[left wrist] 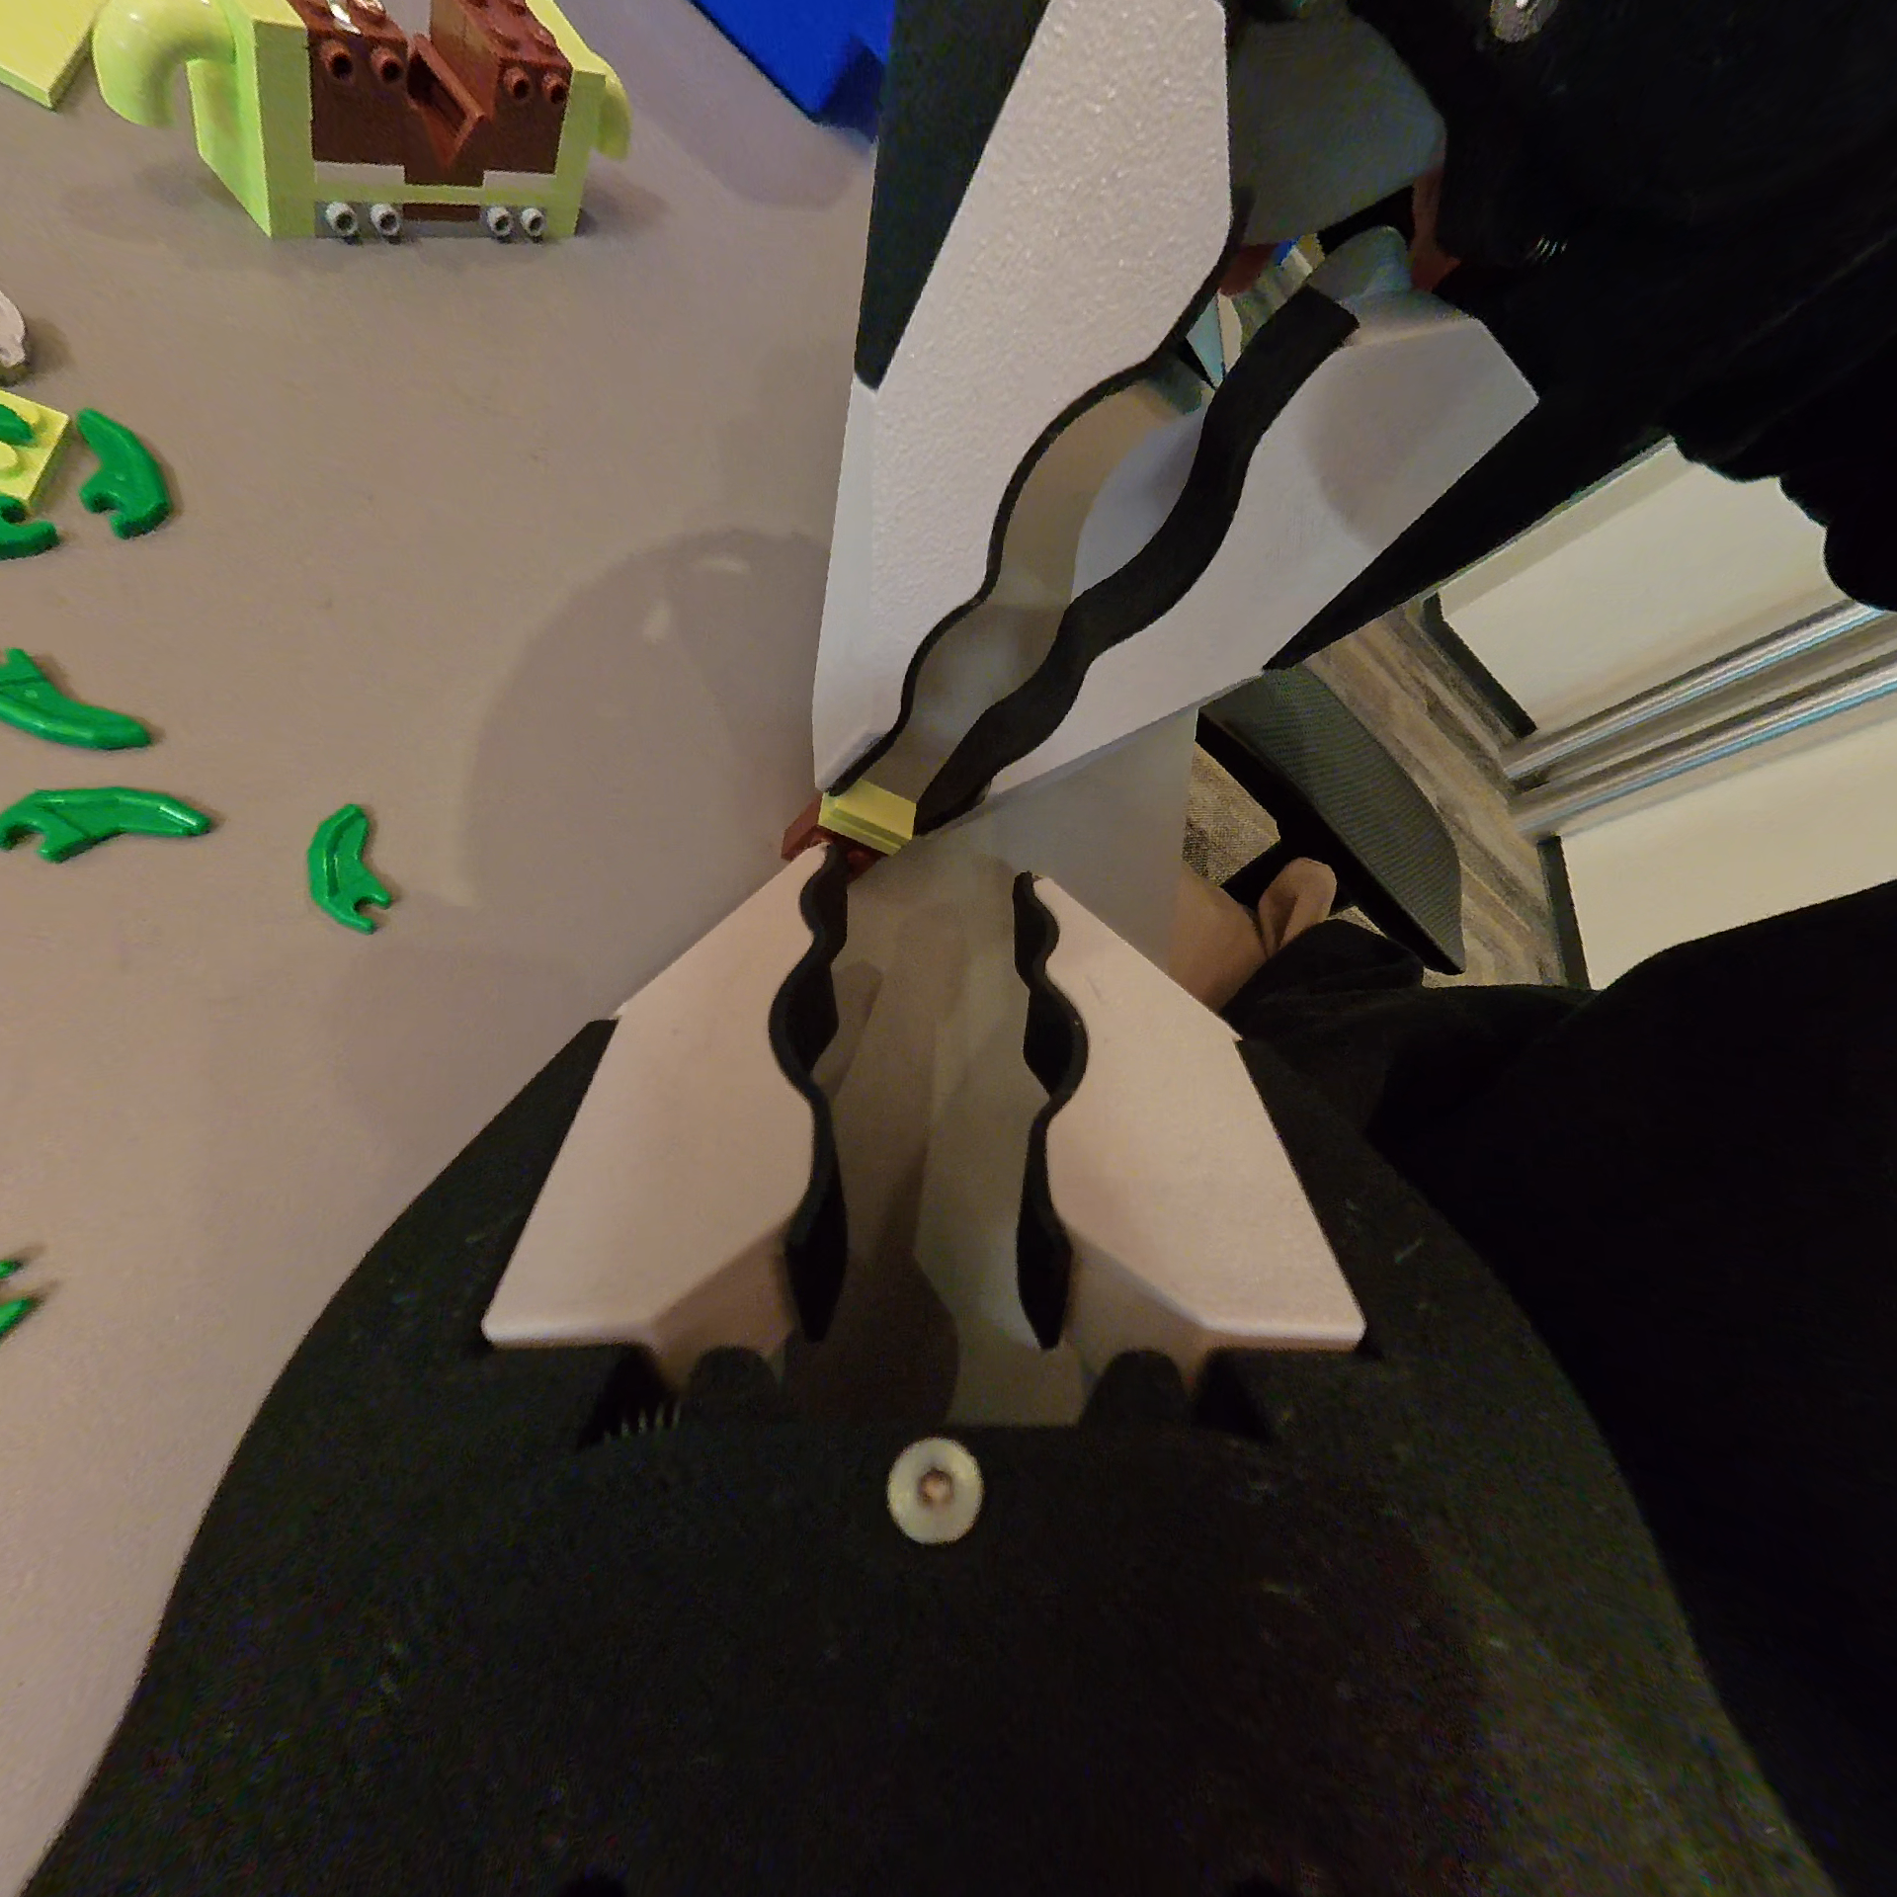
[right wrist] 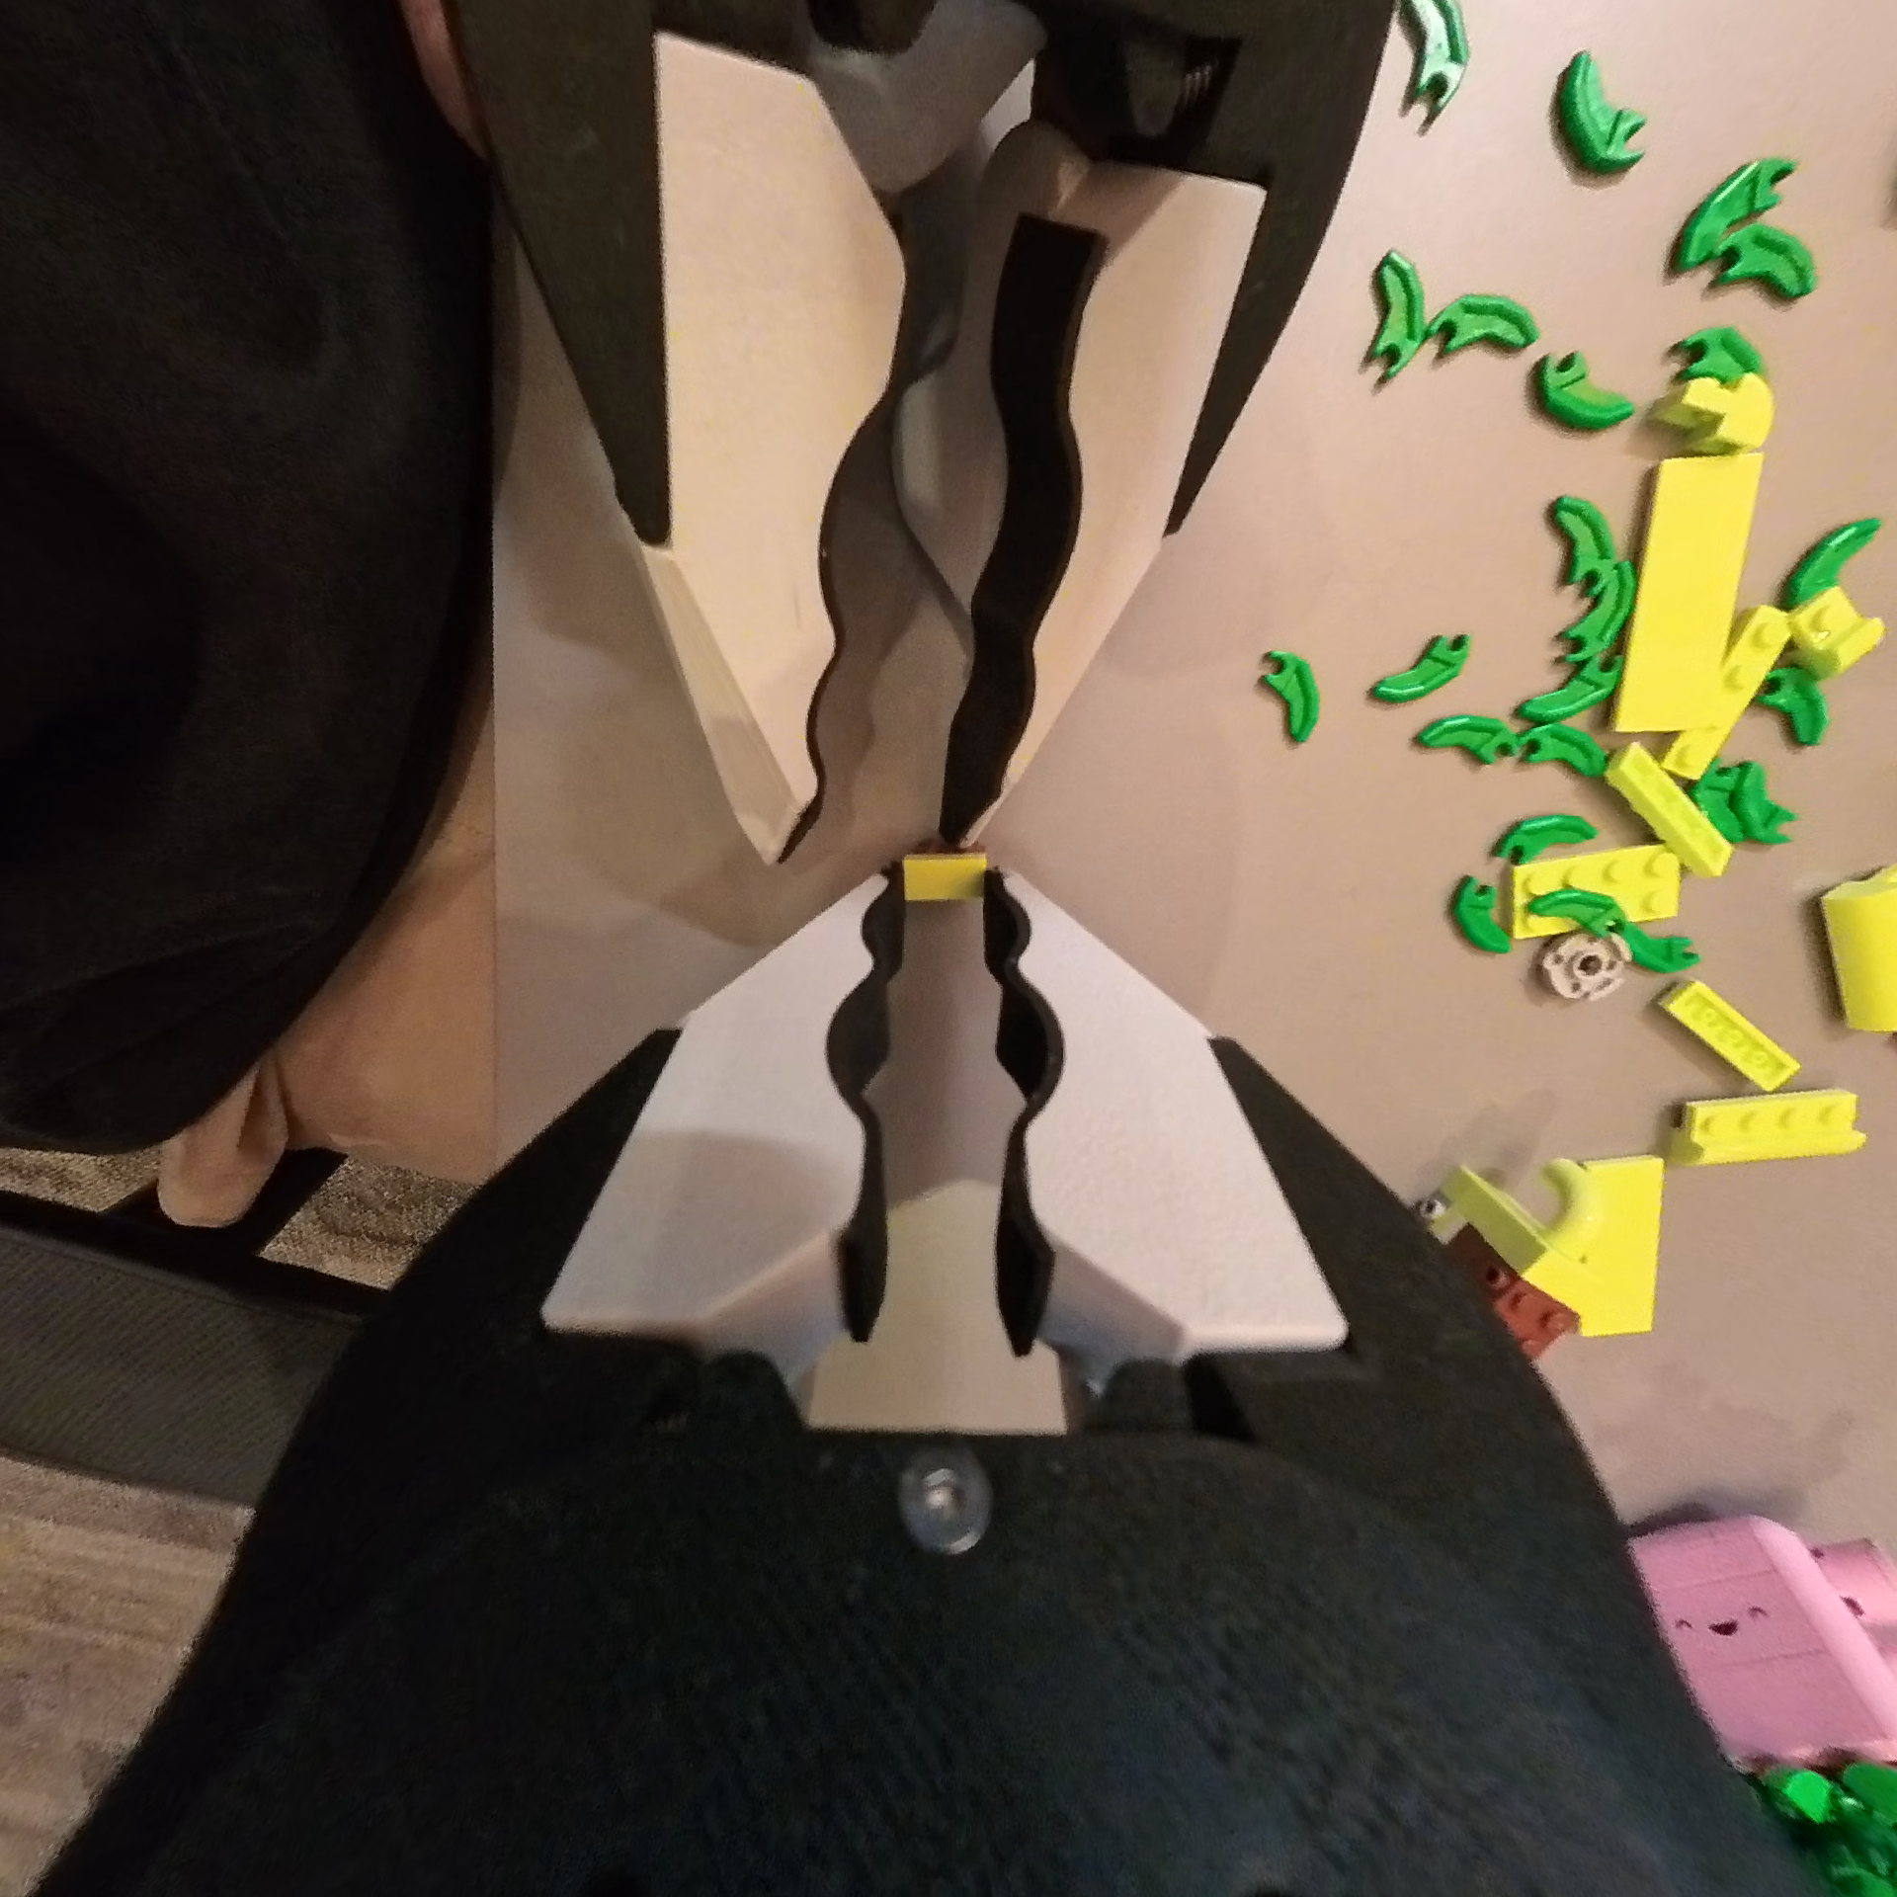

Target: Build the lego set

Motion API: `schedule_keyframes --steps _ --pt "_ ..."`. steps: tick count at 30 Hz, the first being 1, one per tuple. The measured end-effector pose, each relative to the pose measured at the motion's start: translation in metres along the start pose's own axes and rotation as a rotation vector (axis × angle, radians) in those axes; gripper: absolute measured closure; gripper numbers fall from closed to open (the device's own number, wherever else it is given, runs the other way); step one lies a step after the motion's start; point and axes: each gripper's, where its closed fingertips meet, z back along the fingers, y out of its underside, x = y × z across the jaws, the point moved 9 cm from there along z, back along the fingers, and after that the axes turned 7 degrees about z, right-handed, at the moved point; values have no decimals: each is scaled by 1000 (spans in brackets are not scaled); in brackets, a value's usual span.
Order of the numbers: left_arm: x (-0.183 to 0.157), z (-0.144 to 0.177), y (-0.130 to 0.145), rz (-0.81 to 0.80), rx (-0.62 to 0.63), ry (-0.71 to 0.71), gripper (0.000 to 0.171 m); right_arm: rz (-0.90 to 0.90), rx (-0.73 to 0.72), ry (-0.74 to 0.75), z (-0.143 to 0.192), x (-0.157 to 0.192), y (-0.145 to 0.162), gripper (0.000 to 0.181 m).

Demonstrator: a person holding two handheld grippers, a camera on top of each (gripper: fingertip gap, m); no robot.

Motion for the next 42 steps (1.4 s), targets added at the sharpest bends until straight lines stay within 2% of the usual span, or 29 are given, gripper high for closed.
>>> schedule_keyframes --steps 24,31,36,38,42 --pt "-1 0 0 -6 -1 4 142 96 98 29 -3 3 -7 168" --pt "-1 1 0 -1 -12 3 141 69 95 46 -4 4 -7 168" --pt "2 12 -1 37 -102 55 130 -45 -43 96 1 5 7 168" --pt "4 19 -3 44 -167 69 123 -140 -182 109 9 5 15 168" --pt "7 33 -8 24 -269 136 117 -315 -561 86 26 10 30 168"
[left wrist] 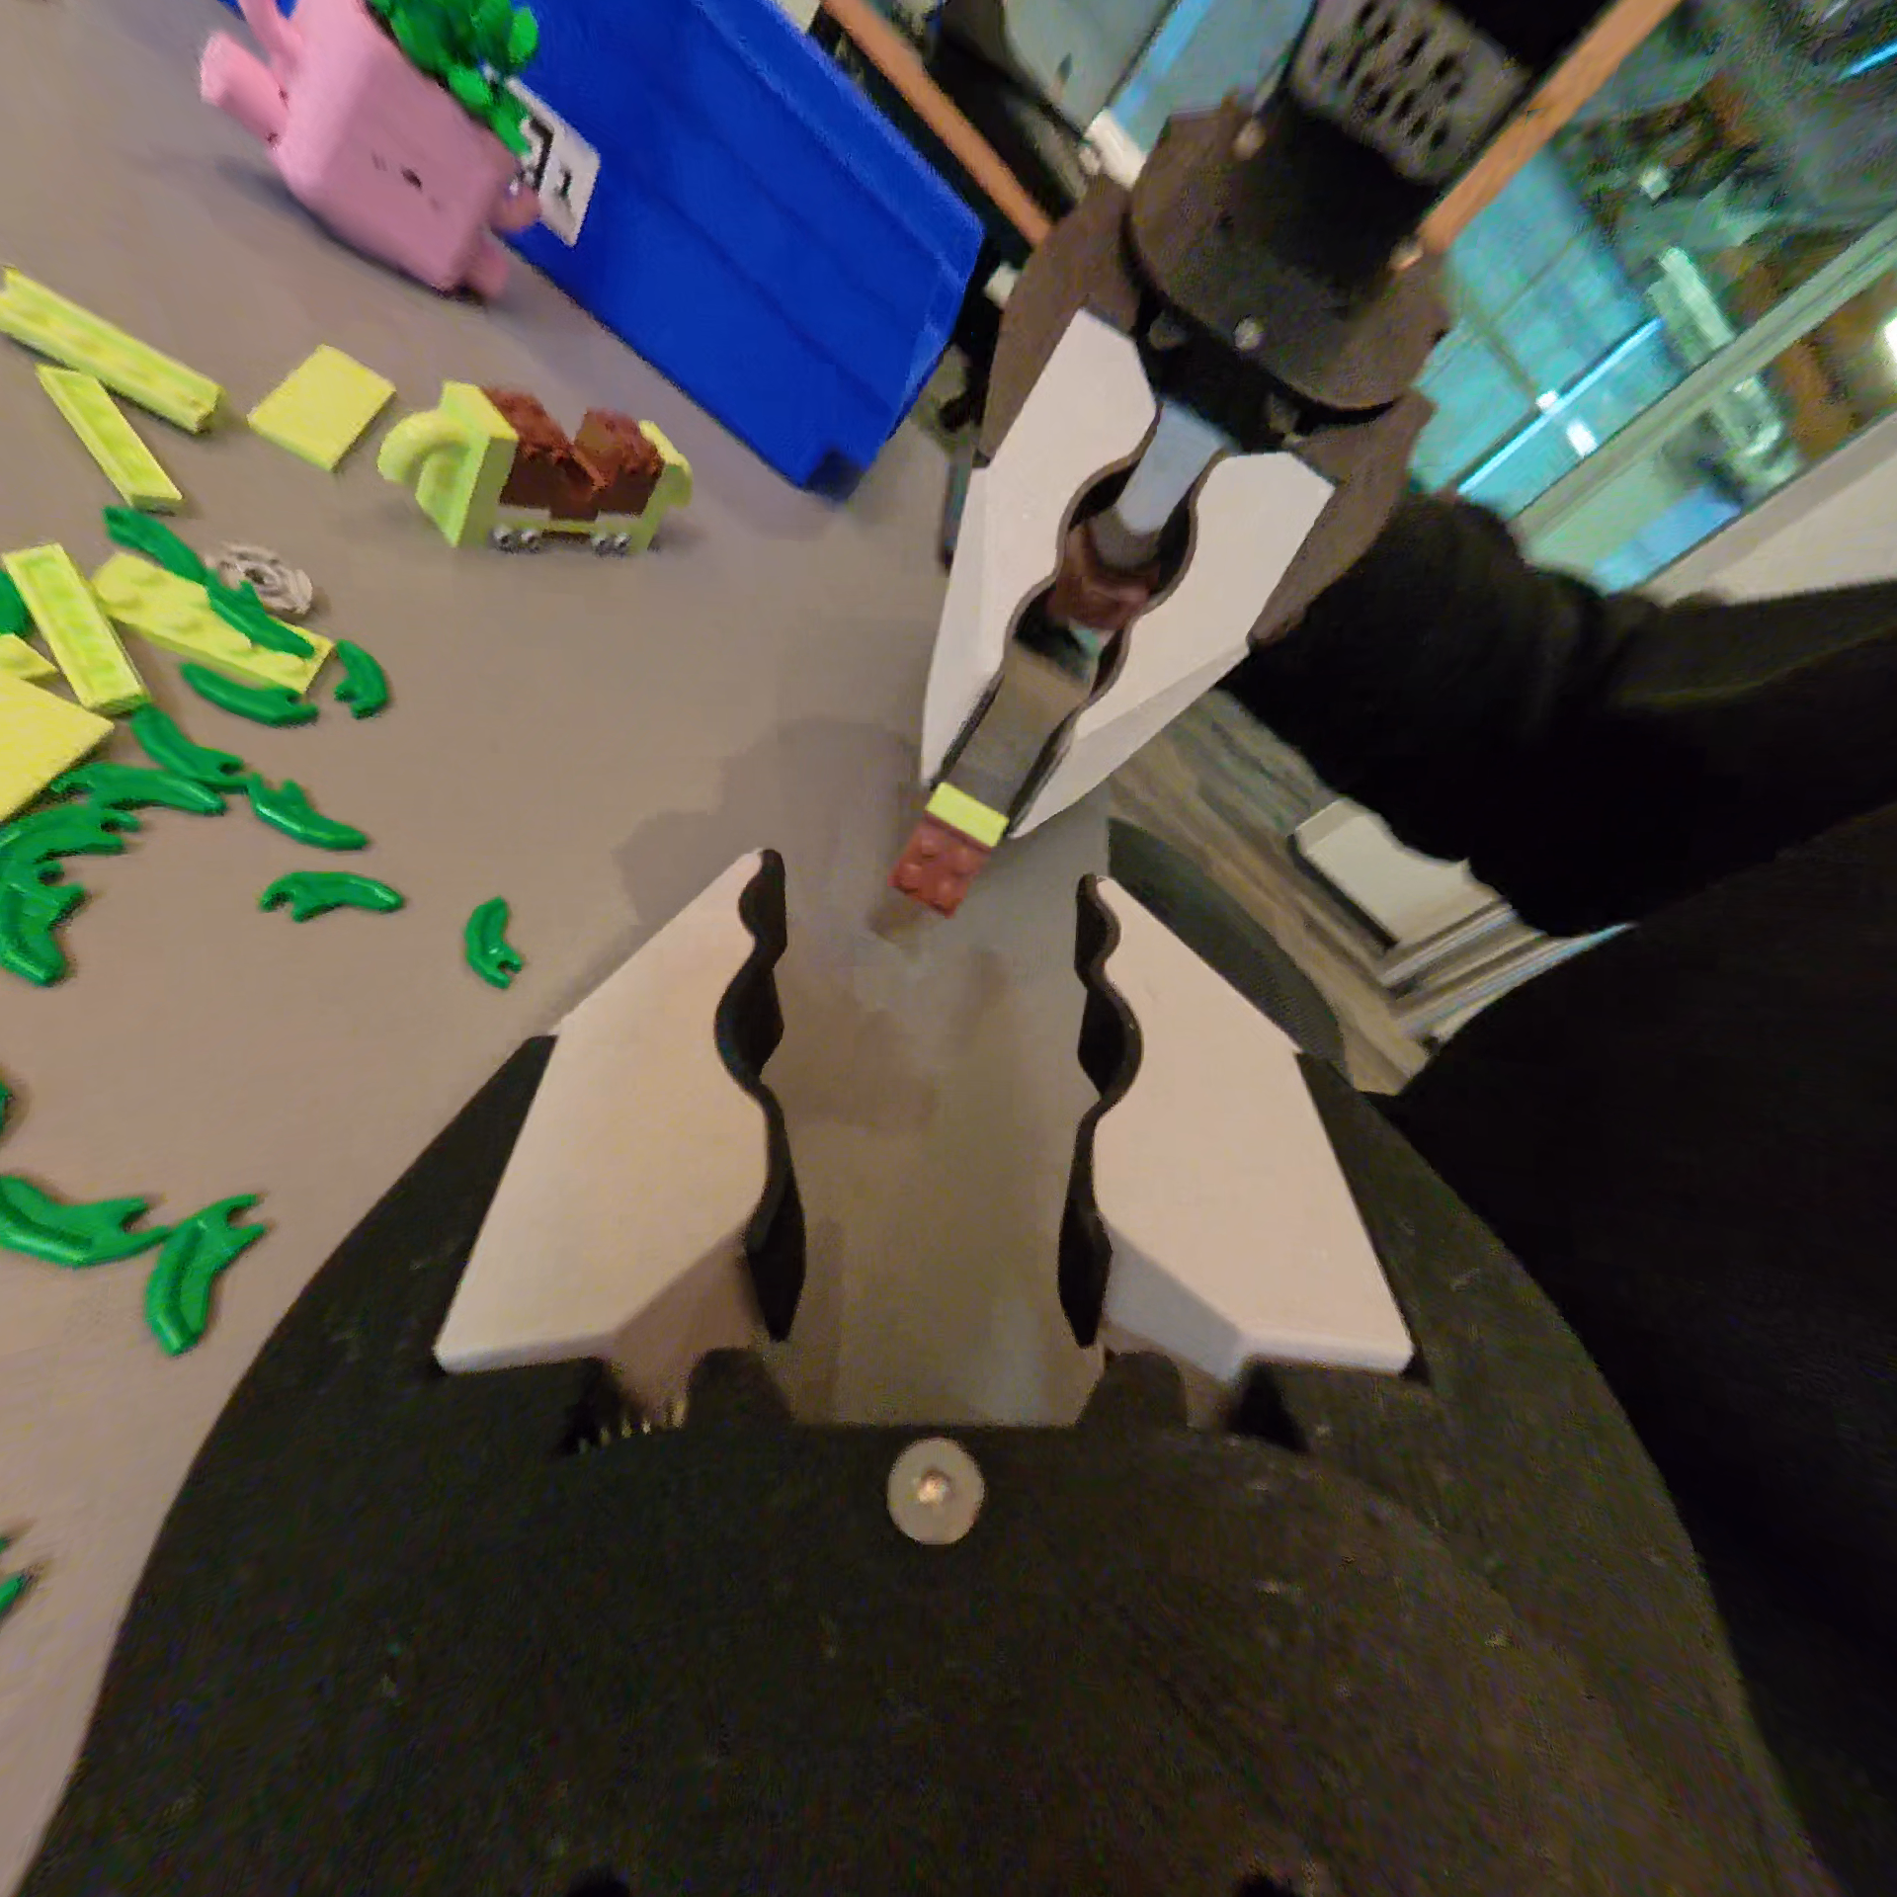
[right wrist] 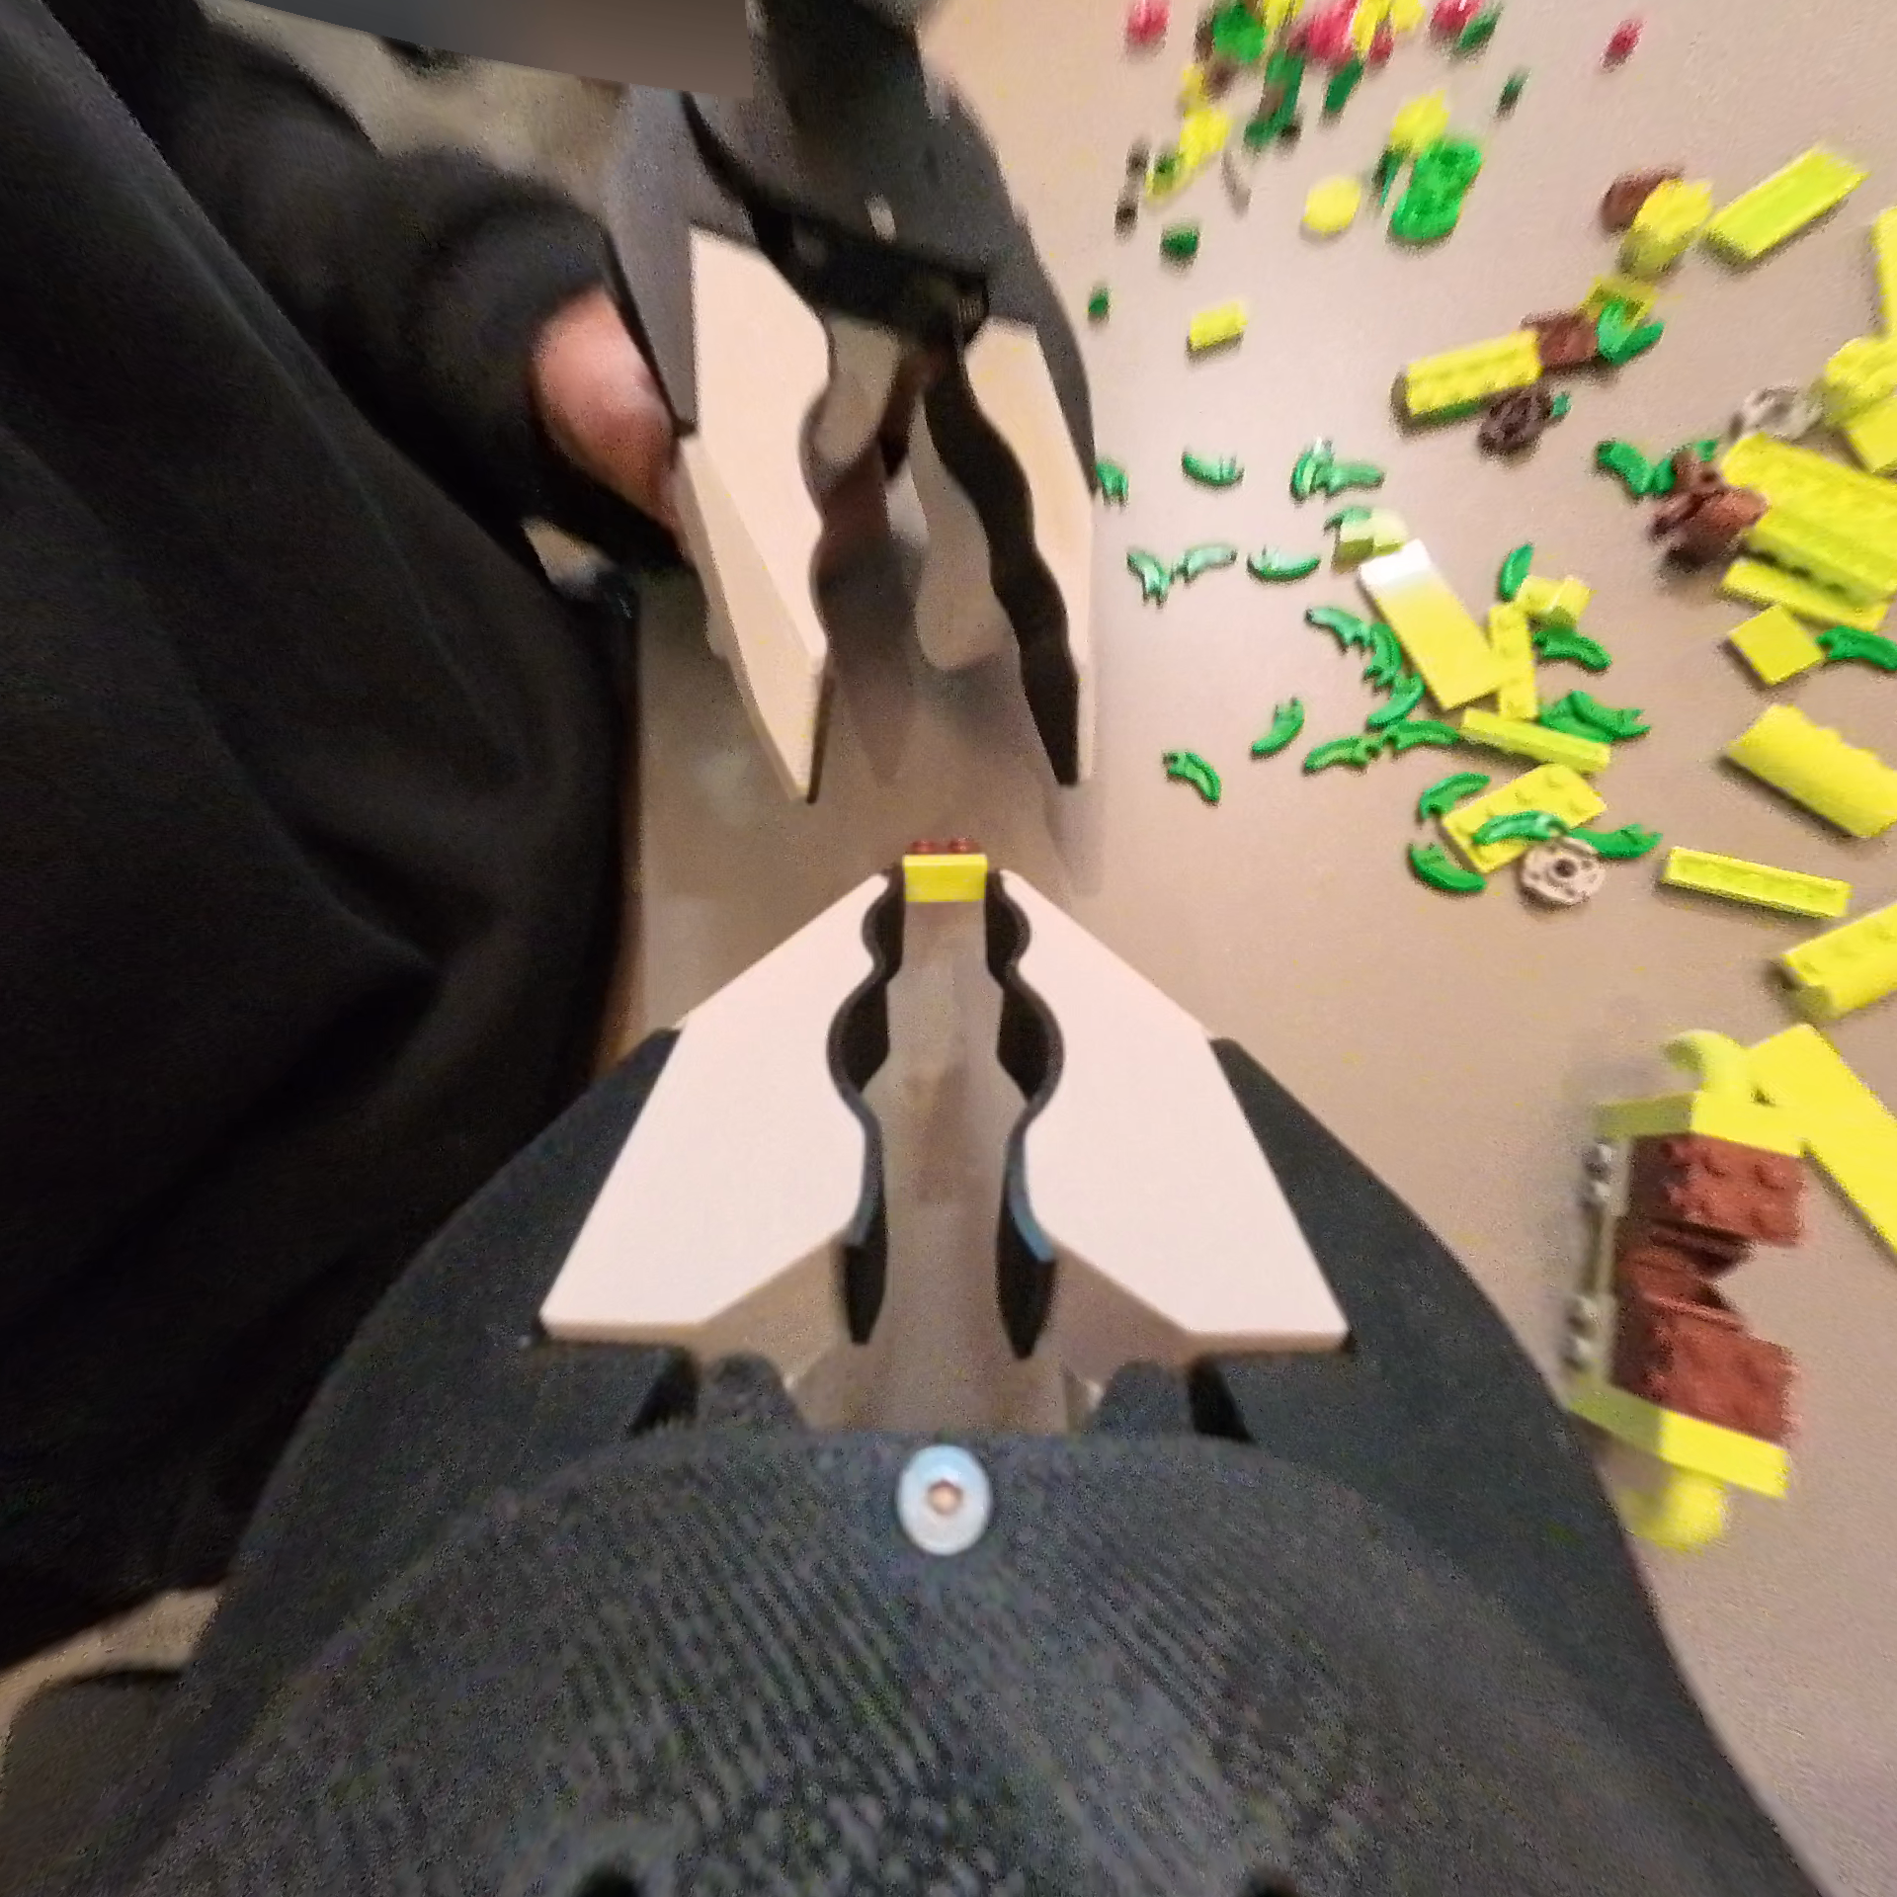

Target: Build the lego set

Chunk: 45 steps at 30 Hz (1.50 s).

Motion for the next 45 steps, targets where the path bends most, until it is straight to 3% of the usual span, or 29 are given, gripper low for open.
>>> schedule_keyframes --steps 5,11,14,18,24,26,30,38,45 --pt "-9 3 -4 14 -57 238 119 -129 -291 -86 5 7 9 168" --pt "-26 -7 3 -226 -16 121 142 -173 -444 -116 7 14 13 168" --pt "-28 -6 2 -252 -61 101 158 -154 -443 -86 7 17 16 168" --pt "-27 -4 1 -291 -85 34 158 -160 -459 26 9 17 16 161" --pt "-25 7 -4 -520 -128 -349 158 -230 -417 293 8 15 9 138" --pt "-28 6 -3 -623 -107 -474 158 -242 -373 391 1 15 3 135" --pt "-33 -1 2 -820 -51 -668 157 -242 -373 445 -18 21 -12 139" --pt "-40 -5 5 -927 -41 -708 157 -316 -399 413 -30 19 -17 152" --pt "-41 -6 8 -966 -50 -697 153 -291 -338 451 -27 18 -14 162"
